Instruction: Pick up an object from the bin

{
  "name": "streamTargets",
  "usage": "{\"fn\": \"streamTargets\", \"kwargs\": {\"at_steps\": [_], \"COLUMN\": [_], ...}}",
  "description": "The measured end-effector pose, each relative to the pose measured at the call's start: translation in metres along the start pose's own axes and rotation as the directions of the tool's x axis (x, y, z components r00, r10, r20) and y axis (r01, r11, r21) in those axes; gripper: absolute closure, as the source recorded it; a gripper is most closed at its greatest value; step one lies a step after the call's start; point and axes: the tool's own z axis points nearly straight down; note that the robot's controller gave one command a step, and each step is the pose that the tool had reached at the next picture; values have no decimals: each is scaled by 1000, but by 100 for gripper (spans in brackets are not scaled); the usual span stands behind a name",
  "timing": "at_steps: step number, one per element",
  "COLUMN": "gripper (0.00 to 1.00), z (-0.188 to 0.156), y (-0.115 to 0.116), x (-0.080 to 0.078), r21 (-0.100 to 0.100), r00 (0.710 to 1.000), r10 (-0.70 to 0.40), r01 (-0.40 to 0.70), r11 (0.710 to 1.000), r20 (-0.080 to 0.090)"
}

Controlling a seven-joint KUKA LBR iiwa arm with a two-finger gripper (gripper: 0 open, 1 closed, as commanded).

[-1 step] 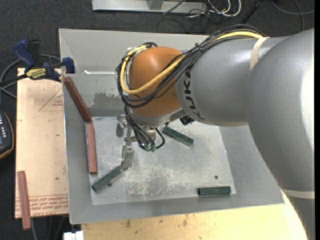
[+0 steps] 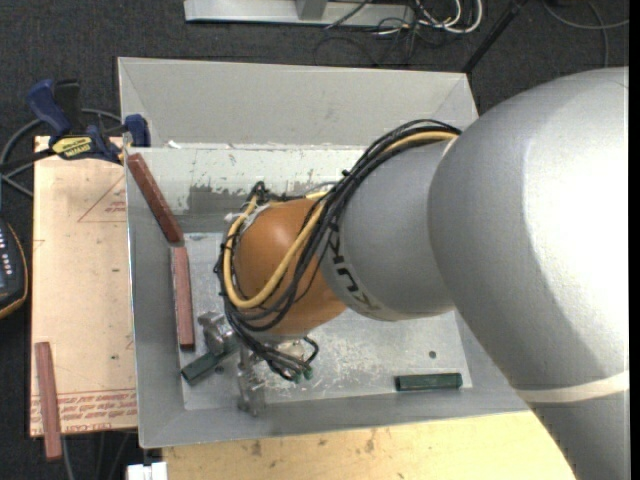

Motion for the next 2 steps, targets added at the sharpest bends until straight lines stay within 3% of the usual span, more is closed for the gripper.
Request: {"fn": "streamTargets", "kwargs": {"at_steps": [1,2], "gripper": [100,100], "z": [1,-140], "y": [1,1], "x": [2,2], "r21": [-2,-1], "r00": [1000,995], "r10": [0,103], "r01": [0,-103], "r11": [1000,995], "r20": [-8,-3]}}
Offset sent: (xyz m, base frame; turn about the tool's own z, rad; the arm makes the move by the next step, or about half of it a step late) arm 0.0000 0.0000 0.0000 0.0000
